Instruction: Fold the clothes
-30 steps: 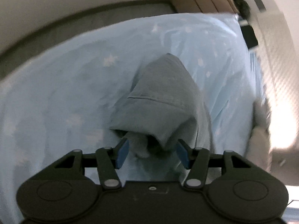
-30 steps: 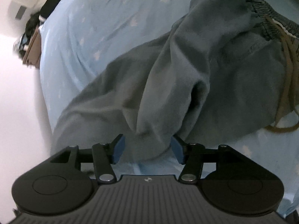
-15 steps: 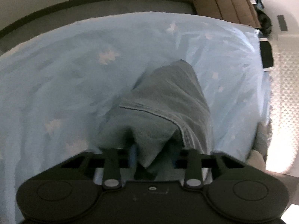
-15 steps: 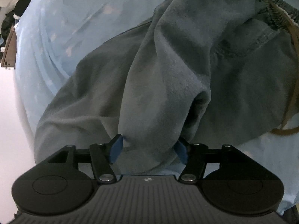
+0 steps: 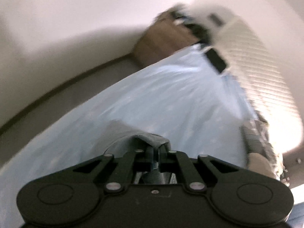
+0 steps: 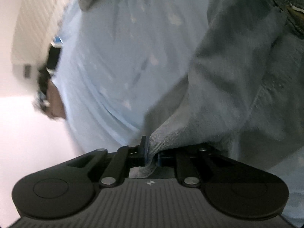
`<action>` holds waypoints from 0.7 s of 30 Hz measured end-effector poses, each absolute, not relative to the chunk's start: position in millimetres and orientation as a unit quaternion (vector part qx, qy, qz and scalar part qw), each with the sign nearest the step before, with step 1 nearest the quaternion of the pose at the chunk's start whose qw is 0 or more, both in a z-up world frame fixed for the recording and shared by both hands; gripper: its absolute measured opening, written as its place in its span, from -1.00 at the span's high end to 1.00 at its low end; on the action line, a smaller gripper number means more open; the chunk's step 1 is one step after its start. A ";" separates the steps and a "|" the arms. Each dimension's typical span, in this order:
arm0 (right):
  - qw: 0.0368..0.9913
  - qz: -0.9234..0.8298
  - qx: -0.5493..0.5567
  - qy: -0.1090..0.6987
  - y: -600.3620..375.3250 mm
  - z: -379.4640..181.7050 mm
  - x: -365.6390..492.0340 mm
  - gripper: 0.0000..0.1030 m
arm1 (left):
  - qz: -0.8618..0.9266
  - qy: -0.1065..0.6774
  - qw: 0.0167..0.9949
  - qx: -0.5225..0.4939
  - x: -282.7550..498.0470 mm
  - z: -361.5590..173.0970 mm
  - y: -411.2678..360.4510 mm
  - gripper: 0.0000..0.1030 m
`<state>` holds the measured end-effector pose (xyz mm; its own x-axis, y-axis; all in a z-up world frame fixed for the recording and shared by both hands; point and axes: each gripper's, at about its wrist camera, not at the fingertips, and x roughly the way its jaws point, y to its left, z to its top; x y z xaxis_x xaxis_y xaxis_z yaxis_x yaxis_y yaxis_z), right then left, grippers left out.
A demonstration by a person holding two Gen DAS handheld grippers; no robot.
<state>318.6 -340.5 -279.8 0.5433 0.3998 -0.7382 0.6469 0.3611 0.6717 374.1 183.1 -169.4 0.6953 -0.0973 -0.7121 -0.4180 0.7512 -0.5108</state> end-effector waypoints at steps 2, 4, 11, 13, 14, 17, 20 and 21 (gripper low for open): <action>0.679 -0.094 0.571 0.452 -353.1 -279.9 322.9 0.83 | 0.069 0.376 0.864 -0.328 401.4 -163.7 170.6 0.94; 0.677 -0.100 0.583 0.437 -364.9 -283.0 326.7 0.83 | 0.048 0.378 0.871 -0.310 428.8 -164.7 158.3 0.94; 0.659 -0.107 0.591 0.453 -365.8 -296.2 336.5 0.77 | 0.021 0.461 0.843 -0.276 479.2 -223.1 134.5 0.86; 0.658 -0.101 0.586 0.463 -363.6 -296.3 336.4 0.74 | 0.024 0.481 0.830 -0.281 476.5 -233.8 135.3 0.71; 0.658 -0.097 0.582 0.468 -363.8 -295.9 335.5 0.73 | 0.028 0.486 0.826 -0.286 472.5 -236.0 137.1 0.48; 0.656 -0.088 0.574 0.483 -362.6 -296.5 336.9 0.71 | 0.044 0.484 0.818 -0.309 448.6 -237.0 146.9 0.13; 0.660 -0.083 0.558 0.496 -360.1 -293.8 339.2 0.68 | 0.064 0.482 0.805 -0.341 420.3 -235.3 162.8 0.02; 0.661 -0.082 0.554 0.500 -359.2 -293.1 340.0 0.66 | 0.073 0.482 0.798 -0.355 408.4 -236.4 168.9 0.00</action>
